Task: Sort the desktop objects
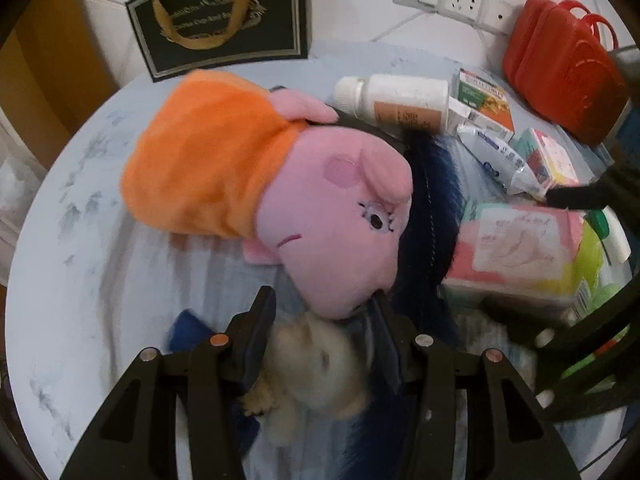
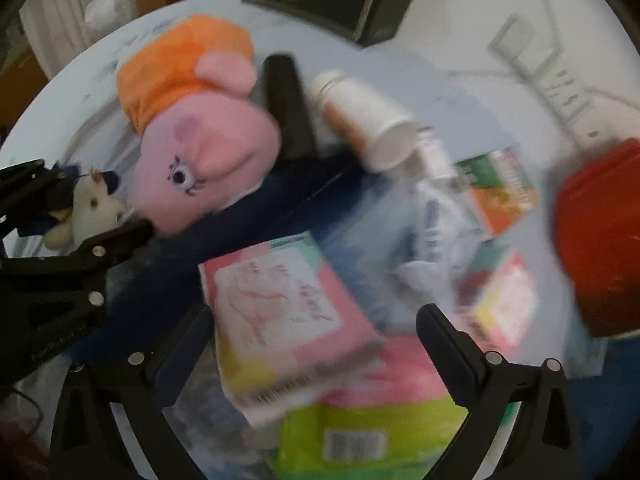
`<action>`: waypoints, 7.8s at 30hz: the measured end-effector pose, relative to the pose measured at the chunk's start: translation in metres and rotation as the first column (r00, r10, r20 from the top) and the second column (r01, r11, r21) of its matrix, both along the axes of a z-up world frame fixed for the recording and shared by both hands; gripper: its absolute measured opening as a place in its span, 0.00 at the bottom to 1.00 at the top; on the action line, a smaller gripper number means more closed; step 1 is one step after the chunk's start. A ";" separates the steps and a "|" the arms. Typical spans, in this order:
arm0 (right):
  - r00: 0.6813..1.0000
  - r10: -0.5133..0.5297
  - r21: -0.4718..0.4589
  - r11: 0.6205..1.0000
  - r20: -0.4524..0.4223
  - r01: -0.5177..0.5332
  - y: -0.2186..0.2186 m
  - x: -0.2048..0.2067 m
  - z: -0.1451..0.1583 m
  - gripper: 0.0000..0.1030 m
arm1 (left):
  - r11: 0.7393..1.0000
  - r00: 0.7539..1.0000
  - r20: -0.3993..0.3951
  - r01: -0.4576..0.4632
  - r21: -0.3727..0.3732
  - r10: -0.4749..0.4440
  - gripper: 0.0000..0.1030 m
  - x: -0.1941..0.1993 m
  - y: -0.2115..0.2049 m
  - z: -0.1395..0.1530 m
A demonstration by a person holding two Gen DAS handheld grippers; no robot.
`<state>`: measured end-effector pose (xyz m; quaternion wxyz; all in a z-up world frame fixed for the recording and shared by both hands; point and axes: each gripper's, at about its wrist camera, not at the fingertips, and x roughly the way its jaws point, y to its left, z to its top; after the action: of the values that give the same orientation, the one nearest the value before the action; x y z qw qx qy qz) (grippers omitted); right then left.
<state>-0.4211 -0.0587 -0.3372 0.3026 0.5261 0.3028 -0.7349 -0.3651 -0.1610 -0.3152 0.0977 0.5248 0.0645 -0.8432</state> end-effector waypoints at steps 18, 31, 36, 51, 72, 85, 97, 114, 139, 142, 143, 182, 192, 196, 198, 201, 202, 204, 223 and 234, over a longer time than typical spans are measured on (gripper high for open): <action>0.989 -0.148 -0.164 0.976 0.009 0.147 0.050 0.029 0.018 0.71 | 1.000 1.000 -0.027 -0.002 -0.018 0.001 0.52 0.039 -0.012 0.032; 0.977 -0.203 -0.161 0.964 0.059 0.210 0.036 0.046 0.001 0.98 | 0.994 0.993 0.022 0.112 -0.005 -0.112 0.74 0.058 -0.024 0.017; 0.977 -0.203 -0.180 0.961 0.063 0.211 0.042 0.048 0.008 1.00 | 0.987 0.988 0.065 0.145 -0.066 -0.141 0.74 0.071 -0.025 0.013; 0.984 -0.174 -0.121 0.977 0.026 0.176 0.018 0.044 -0.006 0.96 | 0.985 0.984 0.073 0.164 -0.055 -0.160 0.71 0.023 -0.027 -0.011; 0.976 -0.217 -0.230 0.948 0.030 0.218 0.036 0.079 0.029 0.67 | 0.994 0.993 -0.044 0.106 -0.026 -0.107 0.27 0.092 -0.015 0.048; 0.931 -0.343 -0.161 0.919 0.121 0.360 0.049 0.098 -0.010 0.71 | 0.976 0.975 0.077 0.212 -0.047 -0.208 0.68 0.095 -0.013 0.030; 0.859 -0.506 -0.106 0.852 0.080 0.512 0.050 0.107 -0.025 0.68 | 0.955 0.950 0.102 0.297 -0.013 -0.295 0.35 0.059 -0.007 -0.015; 0.788 -0.576 -0.382 0.793 -0.216 0.475 0.061 0.201 0.147 0.67 | 0.947 0.890 -0.322 0.305 -0.104 -0.322 0.35 0.145 0.024 0.156; 0.473 -0.682 -0.545 0.731 -0.558 0.411 0.339 0.327 0.327 0.68 | 0.906 0.698 -0.590 0.393 -0.159 -0.406 0.35 0.225 0.330 0.296; 0.436 -0.687 -0.545 0.727 -0.582 0.418 0.419 0.334 0.334 0.68 | 0.907 0.685 -0.608 0.390 -0.160 -0.401 0.35 0.230 0.403 0.308; 0.427 -0.688 -0.542 0.725 -0.586 0.424 0.440 0.336 0.334 0.68 | 0.905 0.681 -0.611 0.392 -0.163 -0.405 0.35 0.231 0.426 0.311; 0.479 -0.671 -0.433 0.737 -0.566 0.519 0.678 0.299 0.305 1.00 | 0.888 0.786 -0.415 0.387 -0.248 -0.458 0.76 0.201 0.648 0.293; 0.495 -0.723 -0.498 0.690 -0.481 0.525 0.668 0.326 0.322 1.00 | 0.907 0.763 -0.490 0.363 -0.215 -0.421 0.76 0.230 0.598 0.314; 0.515 -0.709 -0.516 0.705 -0.482 0.487 0.637 0.335 0.330 1.00 | 0.928 0.754 -0.542 0.317 -0.195 -0.371 0.76 0.245 0.556 0.323; 0.528 -0.696 -0.523 0.716 -0.487 0.462 0.619 0.337 0.332 1.00 | 0.938 0.757 -0.555 0.293 -0.185 -0.346 0.76 0.249 0.531 0.324; 0.554 -0.671 -0.534 0.736 -0.493 0.416 0.581 0.339 0.335 1.00 | 0.956 0.777 -0.557 0.247 -0.161 -0.294 0.76 0.250 0.485 0.320; 0.562 -0.663 -0.539 0.741 -0.495 0.401 0.566 0.339 0.336 1.00 | 0.960 0.786 -0.553 0.237 -0.146 -0.278 0.76 0.251 0.466 0.318; 0.582 -0.645 -0.543 0.753 -0.495 0.372 0.535 0.338 0.336 1.00 | 0.966 0.802 -0.538 0.227 -0.126 -0.259 0.76 0.251 0.432 0.311; 0.749 -0.538 -0.415 0.827 -0.387 0.380 0.272 0.272 0.254 1.00 | 0.994 0.930 -0.360 0.043 -0.099 -0.076 0.76 0.229 0.120 0.221; 0.823 -0.484 -0.349 0.858 -0.297 0.378 0.254 0.171 0.192 1.00 | 0.996 0.967 -0.250 -0.065 -0.056 0.049 0.76 0.163 0.085 0.169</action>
<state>-0.2499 0.1956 -0.1447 0.1333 0.3841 0.1219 -0.9055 -0.2025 -0.0756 -0.1462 0.1297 0.4094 0.0646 -0.9008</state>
